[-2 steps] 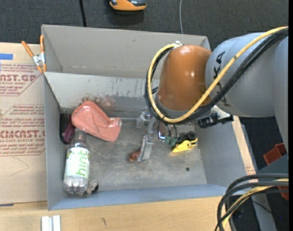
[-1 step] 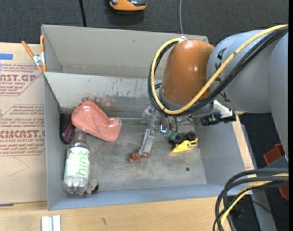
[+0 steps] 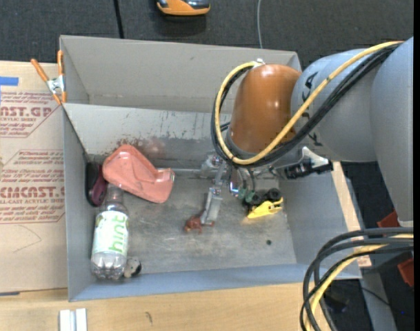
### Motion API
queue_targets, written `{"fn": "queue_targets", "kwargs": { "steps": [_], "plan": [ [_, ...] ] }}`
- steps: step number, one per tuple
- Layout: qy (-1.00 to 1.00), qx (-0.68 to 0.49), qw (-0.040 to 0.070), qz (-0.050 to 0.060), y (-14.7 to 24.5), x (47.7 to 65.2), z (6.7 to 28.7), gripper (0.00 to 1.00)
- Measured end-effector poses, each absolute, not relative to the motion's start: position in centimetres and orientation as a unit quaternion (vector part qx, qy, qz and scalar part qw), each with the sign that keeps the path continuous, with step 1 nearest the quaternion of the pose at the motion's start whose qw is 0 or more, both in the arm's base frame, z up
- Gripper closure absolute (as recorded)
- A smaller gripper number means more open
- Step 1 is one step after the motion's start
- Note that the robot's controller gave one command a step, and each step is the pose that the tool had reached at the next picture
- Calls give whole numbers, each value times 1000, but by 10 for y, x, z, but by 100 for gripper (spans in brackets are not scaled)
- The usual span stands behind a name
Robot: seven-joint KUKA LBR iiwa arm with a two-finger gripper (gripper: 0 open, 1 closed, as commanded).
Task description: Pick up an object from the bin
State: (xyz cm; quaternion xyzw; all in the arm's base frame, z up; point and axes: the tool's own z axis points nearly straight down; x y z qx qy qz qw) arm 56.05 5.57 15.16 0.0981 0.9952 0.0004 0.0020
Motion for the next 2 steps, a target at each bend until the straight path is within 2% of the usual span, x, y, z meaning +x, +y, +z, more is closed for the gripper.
{"fn": "queue_targets", "kwargs": {
  "steps": [1,2],
  "plan": [
    [999,-42,0,1,57,557,87,100],
    [999,-42,0,1,57,556,87,100]
  ]
}}
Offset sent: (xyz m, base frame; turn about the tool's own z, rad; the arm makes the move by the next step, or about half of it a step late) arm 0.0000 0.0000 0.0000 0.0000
